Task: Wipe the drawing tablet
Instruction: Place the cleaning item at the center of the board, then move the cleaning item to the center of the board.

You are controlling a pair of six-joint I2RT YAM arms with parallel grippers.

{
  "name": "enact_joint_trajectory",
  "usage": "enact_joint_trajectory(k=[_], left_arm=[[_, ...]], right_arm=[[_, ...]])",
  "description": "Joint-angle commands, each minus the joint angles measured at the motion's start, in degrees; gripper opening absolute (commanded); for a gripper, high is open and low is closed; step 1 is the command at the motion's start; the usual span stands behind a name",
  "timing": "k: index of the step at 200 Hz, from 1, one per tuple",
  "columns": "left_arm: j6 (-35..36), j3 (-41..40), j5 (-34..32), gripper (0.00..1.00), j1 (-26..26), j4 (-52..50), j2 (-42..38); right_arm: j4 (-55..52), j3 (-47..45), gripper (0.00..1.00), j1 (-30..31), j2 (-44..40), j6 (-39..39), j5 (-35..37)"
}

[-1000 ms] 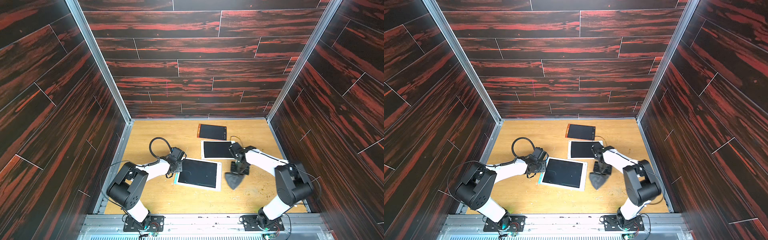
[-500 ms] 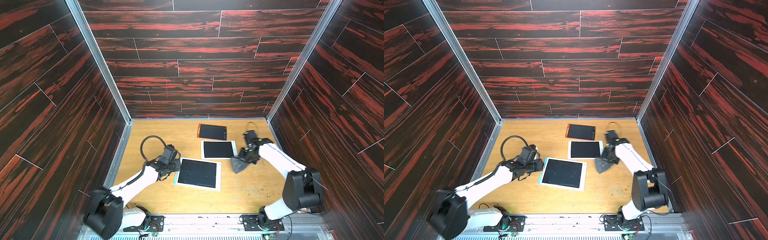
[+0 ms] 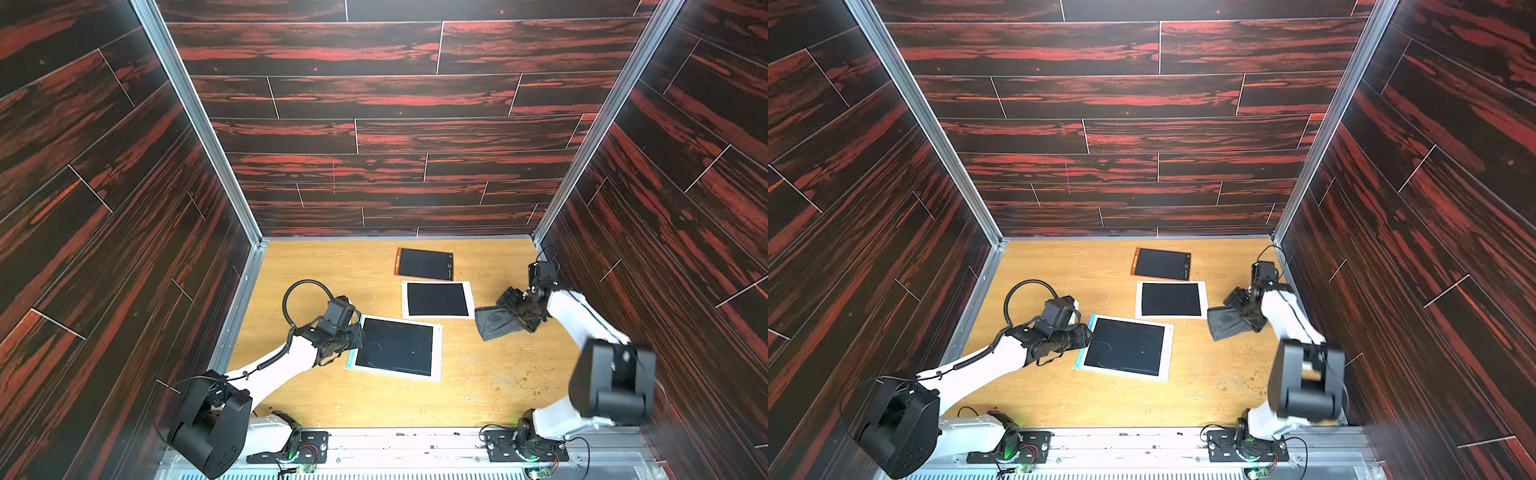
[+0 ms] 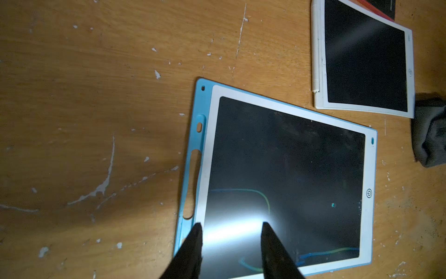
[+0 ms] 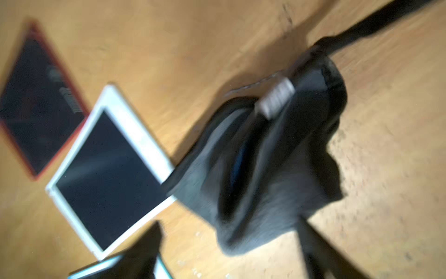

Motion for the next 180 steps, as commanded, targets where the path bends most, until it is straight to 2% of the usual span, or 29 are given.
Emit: enact_joint_trajectory(k=[1,18,26,34,45,49,59,64,85,98,112,127,158,169,175,180], left_arm=[[-0.71,-0.91,0.67,0.43,0.43,1.97,0.25],[-0.94,-1.3,0.41,0.43,0.48,2.45,0.47],[-1.14,-1.5,-0.29,0.43,0.52,2.45,0.6],[-1.46,-1.9,-1.17,0.43,0.61,2.6,0.73],[-1.72,-2.45,-1.54,0.43,0.94,3.01,1.02],[-1.83,-2.66,-1.52,0.43,1.07,3.19,1.18],[-2.03,-3.03,-1.32,0.43,1.21,3.5,1.38],[-2.05,-3.15,-1.39,0.43,1.27,3.67,1.47],[-2.04,-3.43,-1.7,0.43,1.4,3.76,1.75],[-1.95,-3.35,-1.59,0.43,1.42,3.61,1.85],[-1.77,-3.17,-1.44,0.43,1.52,3.18,1.88],[-1.59,-3.08,-1.27,0.43,1.49,2.87,1.53],[-1.41,-3.08,-1.27,0.43,1.49,2.36,0.78],[-1.38,-3.08,-1.15,0.43,1.53,2.36,0.55],[-1.42,-3.12,-1.0,0.43,1.52,2.44,0.43],[-1.42,-3.16,-0.92,0.43,1.57,2.5,0.36]], right_arm=[[-1.03,-0.66,0.97,5.84,-7.76,-3.12,6.0],[-2.71,-1.13,0.95,12.58,-11.68,-4.77,12.21],[-0.51,-2.8,0.89,15.21,-13.36,-7.25,8.65],[2.47,-5.12,0.8,17.07,-14.45,-9.01,1.26],[5.99,-7.98,0.59,19.39,-14.15,-9.9,-9.28],[6.73,-8.7,0.48,20.48,-13.46,-9.95,-11.86],[7.47,-9.45,0.12,23.33,-10.83,-10.09,-15.98],[7.09,-9.39,0.0,24.86,-9.34,-9.96,-15.94],[7.45,-9.76,0.0,30.15,-5.04,-9.91,-10.42],[6.72,-9.18,0.0,31.25,-3.12,-9.57,-7.62],[3.78,-7.79,0.01,31.29,-1.05,-8.61,-0.33],[0.29,-6.75,0.0,30.02,-0.25,-6.37,9.33],[-3.79,-6.18,0.0,23.51,-3.95,-3.42,17.2],[-2.94,-6.17,0.1,22.5,-5.95,-5.59,15.49],[-1.5,-6.49,0.13,22.41,-6.9,-7.48,11.72],[0.31,-6.9,0.16,22.43,-7.44,-9.19,5.95]])
